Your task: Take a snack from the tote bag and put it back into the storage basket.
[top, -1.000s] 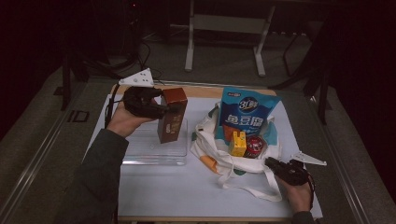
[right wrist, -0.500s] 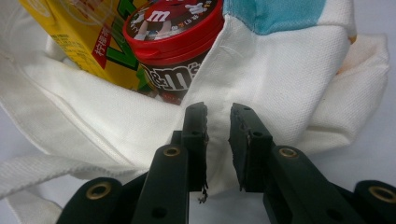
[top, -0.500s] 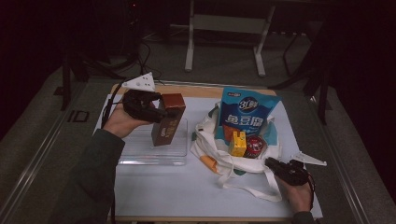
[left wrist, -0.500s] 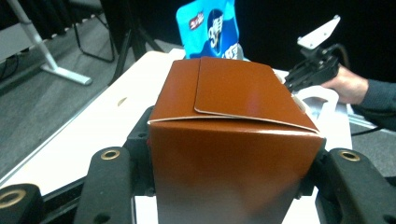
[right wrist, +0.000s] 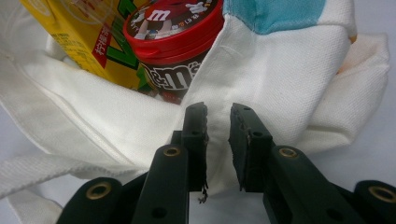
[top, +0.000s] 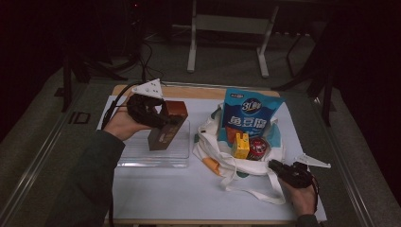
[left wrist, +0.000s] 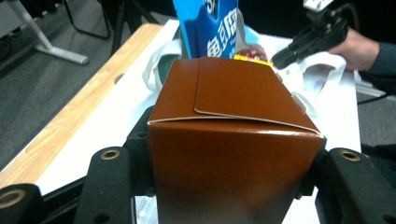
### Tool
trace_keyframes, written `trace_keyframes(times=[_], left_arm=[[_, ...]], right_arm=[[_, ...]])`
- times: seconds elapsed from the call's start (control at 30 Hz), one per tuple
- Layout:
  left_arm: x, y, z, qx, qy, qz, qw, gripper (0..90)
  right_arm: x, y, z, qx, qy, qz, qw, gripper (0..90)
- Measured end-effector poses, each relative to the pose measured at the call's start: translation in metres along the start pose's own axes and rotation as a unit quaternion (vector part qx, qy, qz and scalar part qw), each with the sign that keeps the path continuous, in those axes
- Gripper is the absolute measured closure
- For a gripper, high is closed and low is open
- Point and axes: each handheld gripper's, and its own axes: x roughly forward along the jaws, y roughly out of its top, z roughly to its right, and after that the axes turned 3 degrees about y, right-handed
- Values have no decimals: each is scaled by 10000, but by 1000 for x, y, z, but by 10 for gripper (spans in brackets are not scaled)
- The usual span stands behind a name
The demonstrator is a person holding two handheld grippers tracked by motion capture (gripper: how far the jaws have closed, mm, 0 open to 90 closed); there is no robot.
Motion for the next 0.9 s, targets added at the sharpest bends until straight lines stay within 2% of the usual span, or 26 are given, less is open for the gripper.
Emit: trace_keyframes(times=[0.37,0.9], left_arm=[[7,-2,1,137,-31,-386,9992,433],[19,-8,1,301,-130,-958,9949,432]], right_arm=[[0,0,0,-6,-5,-13,10000,762],[0,0,-1,-4,-5,-25,10000,762]])
